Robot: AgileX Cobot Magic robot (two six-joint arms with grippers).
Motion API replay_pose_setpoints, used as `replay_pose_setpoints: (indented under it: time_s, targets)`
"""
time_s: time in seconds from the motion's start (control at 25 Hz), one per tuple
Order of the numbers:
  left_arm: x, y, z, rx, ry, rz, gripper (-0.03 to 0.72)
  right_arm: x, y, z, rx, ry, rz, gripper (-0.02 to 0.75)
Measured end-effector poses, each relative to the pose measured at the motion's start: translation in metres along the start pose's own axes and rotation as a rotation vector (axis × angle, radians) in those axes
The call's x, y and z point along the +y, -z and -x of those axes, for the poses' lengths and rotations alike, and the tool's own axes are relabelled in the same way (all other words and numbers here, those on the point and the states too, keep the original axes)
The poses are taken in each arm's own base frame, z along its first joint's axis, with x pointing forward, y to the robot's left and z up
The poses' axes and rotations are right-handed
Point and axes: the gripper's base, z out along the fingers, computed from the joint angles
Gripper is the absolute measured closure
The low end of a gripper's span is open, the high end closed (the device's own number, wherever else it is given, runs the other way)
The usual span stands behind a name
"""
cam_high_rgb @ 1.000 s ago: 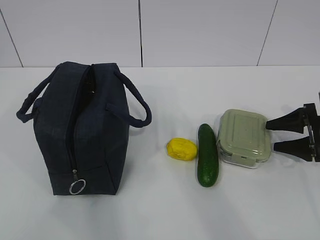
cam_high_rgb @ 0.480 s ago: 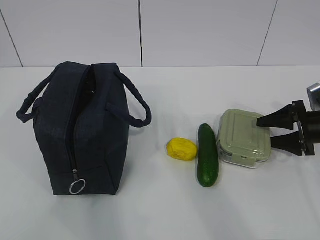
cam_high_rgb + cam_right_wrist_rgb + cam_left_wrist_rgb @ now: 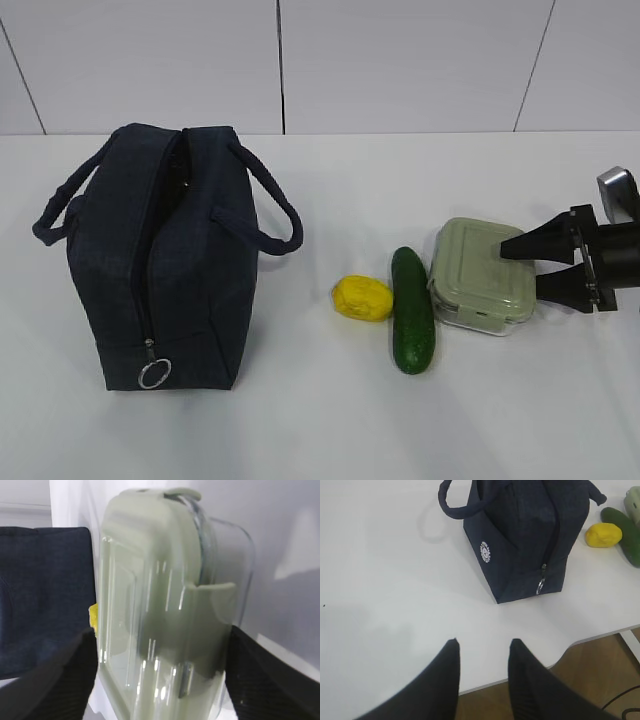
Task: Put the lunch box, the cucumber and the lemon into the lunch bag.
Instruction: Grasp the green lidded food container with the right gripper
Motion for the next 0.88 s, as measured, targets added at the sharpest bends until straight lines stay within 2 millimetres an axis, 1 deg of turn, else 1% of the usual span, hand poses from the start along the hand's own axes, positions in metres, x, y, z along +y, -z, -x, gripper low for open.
replay_pose_setpoints:
  time_s: [0.4,0.64,0.88]
  targets:
    - [0.0000,0.0000,0.0000,0.000,0.000,0.000,0.448,0.0006,-0.0014,-0.0008,0.009,0.009,-0.001,0.158]
    - [0.0001,0.0000,0.0000,0.000,-0.001,0.001,0.448,-0.0054,-0.0044,-0.0028,0.018,-0.054,-0.001,0.158]
    - [0.0005,0.0000,0.0000,0.000,0.000,0.005,0.448,-0.0062,-0.0055,-0.0031,0.018,-0.064,0.001,0.158]
